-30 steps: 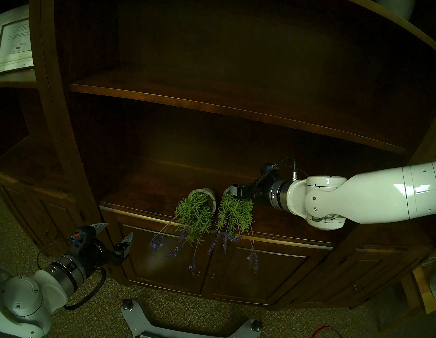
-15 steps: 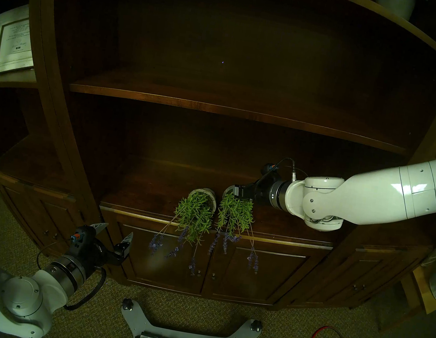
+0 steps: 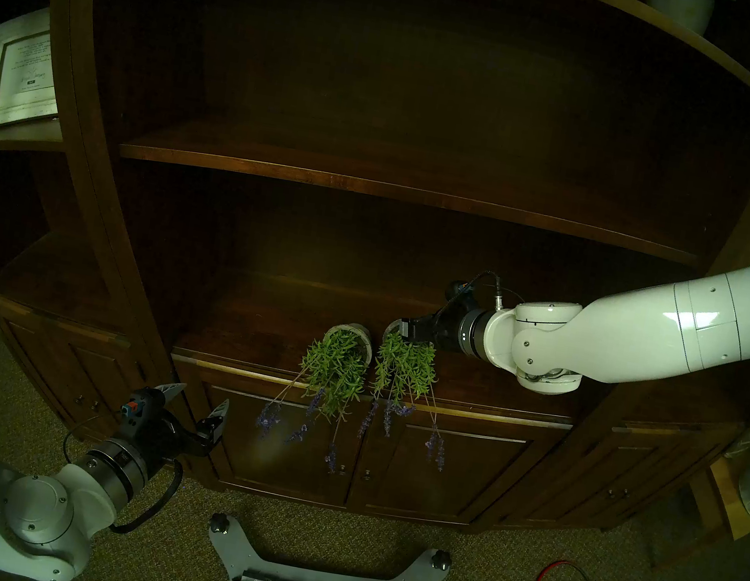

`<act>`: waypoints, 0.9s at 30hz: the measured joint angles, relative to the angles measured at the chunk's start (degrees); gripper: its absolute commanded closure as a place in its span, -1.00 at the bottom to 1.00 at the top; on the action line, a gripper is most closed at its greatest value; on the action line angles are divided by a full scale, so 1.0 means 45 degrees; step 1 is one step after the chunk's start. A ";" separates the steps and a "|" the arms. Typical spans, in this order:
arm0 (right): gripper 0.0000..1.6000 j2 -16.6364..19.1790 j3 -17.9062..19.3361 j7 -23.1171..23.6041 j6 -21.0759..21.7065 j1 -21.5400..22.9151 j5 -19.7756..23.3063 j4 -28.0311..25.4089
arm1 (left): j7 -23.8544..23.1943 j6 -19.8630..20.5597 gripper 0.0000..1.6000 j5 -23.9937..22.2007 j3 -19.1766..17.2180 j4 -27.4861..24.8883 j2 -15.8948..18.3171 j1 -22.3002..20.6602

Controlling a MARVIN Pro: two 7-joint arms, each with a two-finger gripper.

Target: Place the fake decorative plant upright

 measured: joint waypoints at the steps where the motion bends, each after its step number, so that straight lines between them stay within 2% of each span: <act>1: -1.00 -0.0046 0.0001 -0.0014 0.0000 -0.0024 0.0003 0.0041 | 0.0000 0.0000 -1.00 0.0000 0.0000 0.0000 0.0000 0.0000; 17: -1.00 -0.0478 -0.0037 -0.0261 0.0012 -0.0262 0.0005 0.0410 | 0.0000 0.0000 -1.00 0.0000 0.0000 0.0000 0.0000 0.0000; 18: -0.69 -0.0498 -0.0041 -0.0275 0.0012 -0.0274 0.0005 0.0426 | 0.0000 0.0000 -1.00 0.0000 0.0000 0.0000 0.0000 0.0000; 21: -0.40 -0.0574 -0.0047 -0.0319 0.0011 -0.0328 0.0005 0.0485 | 0.0000 0.0000 -1.00 0.0000 0.0000 0.0000 0.0000 0.0000; 22: -0.25 -0.0600 -0.0047 -0.0322 0.0008 -0.0341 0.0005 0.0493 | 0.0000 0.0000 -1.00 0.0000 0.0000 0.0000 0.0000 0.0000; 23: -0.20 -0.0630 -0.0044 -0.0328 0.0003 -0.0352 0.0005 0.0500 | 0.0000 0.0000 -1.00 0.0000 0.0000 0.0000 0.0000 0.0000; 24: -0.06 -0.0652 -0.0040 -0.0330 -0.0001 -0.0358 0.0004 0.0505 | 0.0000 0.0000 -1.00 0.0000 0.0000 0.0000 0.0000 0.0000; 27: 0.07 -0.0711 -0.0024 -0.0340 -0.0015 -0.0367 0.0001 0.0513 | 0.0000 0.0000 -1.00 0.0000 0.0000 0.0000 0.0000 0.0000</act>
